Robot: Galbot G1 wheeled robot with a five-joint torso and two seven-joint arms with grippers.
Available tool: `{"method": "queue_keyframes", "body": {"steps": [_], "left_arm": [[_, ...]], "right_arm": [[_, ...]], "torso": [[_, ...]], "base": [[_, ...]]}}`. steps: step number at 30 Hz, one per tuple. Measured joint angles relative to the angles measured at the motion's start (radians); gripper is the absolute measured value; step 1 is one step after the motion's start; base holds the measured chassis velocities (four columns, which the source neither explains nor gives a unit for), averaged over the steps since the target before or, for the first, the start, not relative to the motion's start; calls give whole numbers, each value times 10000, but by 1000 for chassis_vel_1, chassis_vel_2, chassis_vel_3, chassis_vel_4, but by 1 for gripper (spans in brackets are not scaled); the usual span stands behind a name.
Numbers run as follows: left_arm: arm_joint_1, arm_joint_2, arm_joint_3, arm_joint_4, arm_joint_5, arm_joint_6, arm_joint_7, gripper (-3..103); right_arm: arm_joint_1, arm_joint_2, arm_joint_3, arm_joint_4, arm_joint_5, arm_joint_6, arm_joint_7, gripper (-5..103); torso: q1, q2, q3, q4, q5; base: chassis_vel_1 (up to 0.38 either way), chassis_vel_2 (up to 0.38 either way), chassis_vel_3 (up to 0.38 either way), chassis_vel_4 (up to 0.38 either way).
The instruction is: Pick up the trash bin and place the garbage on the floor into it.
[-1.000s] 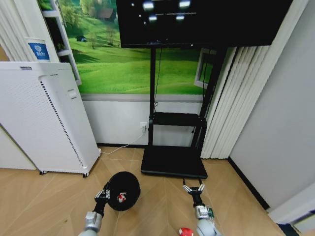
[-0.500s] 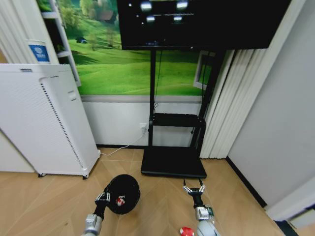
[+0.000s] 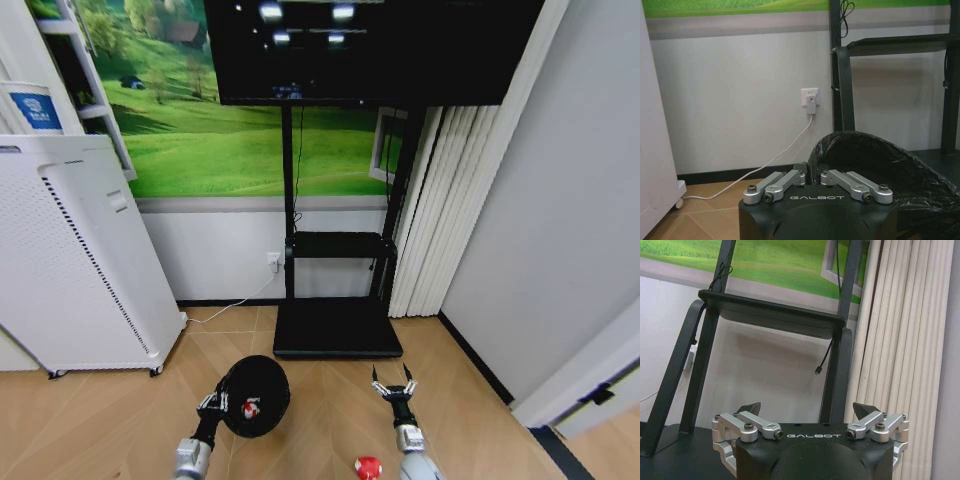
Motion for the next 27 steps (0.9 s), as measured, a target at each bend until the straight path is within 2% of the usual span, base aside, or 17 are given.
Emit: {"method": "queue_keyframes", "body": {"steps": [5,19,22,27], "left_arm": [[113,-73,100,-87,91,147,66,7],[177,-99,180,-97,92,123,140,7],[212,-137,182,-48,99,24,212,7],[209,-211,132,84,216,-239,369,7]], "right_arm": [[25,-21,-17,-36,11,3,-5,100],[-100,13,70,-39,-14,43,-33,100],[-214,51,199,-58,-130,84,-40,100],[-302,17,269,-128,-241,161,-132,100]], "torso": [[-58,-155,-96,0,-1],[-207,-674,-465,-1,-1],[-262,-865,-601,-1,-1],[-285,-949,-664,-1,-1]], "base": [[0,0,0,0],[0,0,0,0],[0,0,0,0],[0,0,0,0]]}}
